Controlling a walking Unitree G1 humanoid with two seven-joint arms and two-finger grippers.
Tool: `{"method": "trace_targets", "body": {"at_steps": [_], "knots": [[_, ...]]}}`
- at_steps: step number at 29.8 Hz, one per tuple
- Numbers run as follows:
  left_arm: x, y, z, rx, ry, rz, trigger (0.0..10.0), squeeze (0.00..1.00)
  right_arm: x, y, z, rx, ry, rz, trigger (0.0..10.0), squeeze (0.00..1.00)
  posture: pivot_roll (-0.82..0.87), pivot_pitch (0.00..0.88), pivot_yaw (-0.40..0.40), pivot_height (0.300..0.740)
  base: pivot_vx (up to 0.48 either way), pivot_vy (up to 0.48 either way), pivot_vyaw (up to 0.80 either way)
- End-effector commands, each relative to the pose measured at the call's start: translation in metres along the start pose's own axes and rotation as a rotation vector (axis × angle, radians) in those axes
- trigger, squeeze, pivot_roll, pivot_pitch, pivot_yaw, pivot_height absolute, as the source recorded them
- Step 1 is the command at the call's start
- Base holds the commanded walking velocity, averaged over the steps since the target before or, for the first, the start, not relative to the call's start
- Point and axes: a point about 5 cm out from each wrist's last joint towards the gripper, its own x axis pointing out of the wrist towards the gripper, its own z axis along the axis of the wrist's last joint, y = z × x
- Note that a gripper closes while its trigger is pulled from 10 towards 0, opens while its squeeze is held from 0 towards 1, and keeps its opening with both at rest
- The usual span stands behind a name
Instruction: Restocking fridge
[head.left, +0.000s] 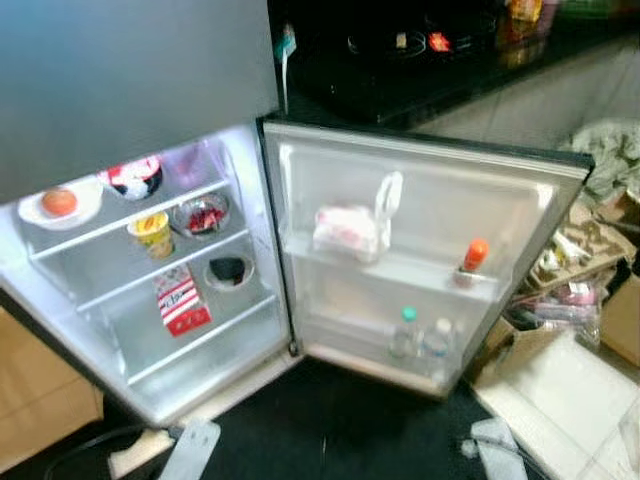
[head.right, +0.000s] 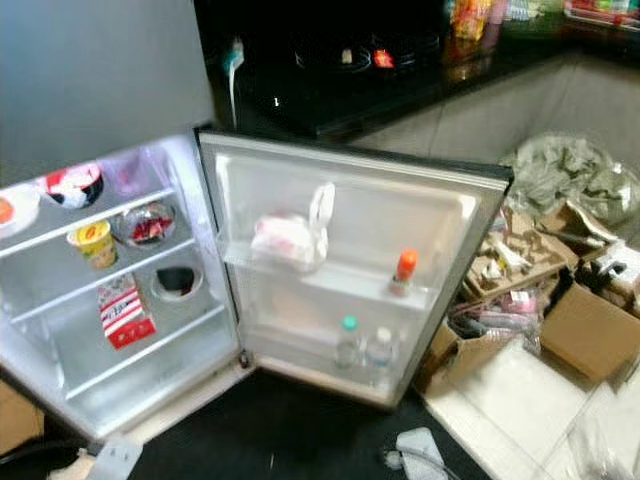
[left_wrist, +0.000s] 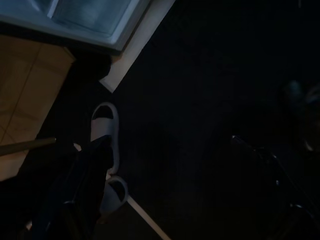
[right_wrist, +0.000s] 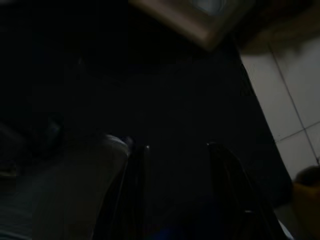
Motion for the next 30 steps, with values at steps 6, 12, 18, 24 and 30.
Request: {"method": "trace_targets", "body": {"at_steps": [6, 12, 18, 24, 30], "knots": [[-0.001, -0.002, -0.004, 0.008, 0.012, -0.005, 10.0, 0.00, -0.002, -0.008, -0.002, 0.001, 0.002, -0.023, 10.0, 0.00, 0.02, 0.000, 0.015, 0.740, 0.000, -0.338, 0.00], [-0.001, -0.002, -0.005, -0.017, 0.012, -0.001, 10.0, 0.00, 0.000, -0.013, 0.012, -0.004, -0.066, -0.031, 10.0, 0.00, 0.02, 0.000, 0.017, 0.740, 0.000, -0.049, 0.00], [-0.001, -0.001, -0.005, -0.015, 0.015, 0.000, 10.0, 0.00, -0.001, -0.036, 0.057, 0.010, -0.250, -0.092, 10.0, 0.00, 0.01, 0.000, 0.023, 0.740, 0.000, 0.000, 0.00], [-0.002, 0.000, -0.007, -0.011, 0.020, 0.012, 10.0, 0.00, -0.014, -0.069, 0.130, -0.023, -0.518, -0.166, 10.0, 0.00, 0.01, 0.000, 0.023, 0.740, 0.000, 0.000, 0.00], [-0.002, 0.002, -0.009, -0.024, 0.026, 0.026, 10.0, 0.00, -0.037, -0.099, 0.186, -0.110, -0.677, -0.279, 10.0, 0.00, 0.01, 0.000, 0.020, 0.740, 0.000, 0.000, 0.00]]}}
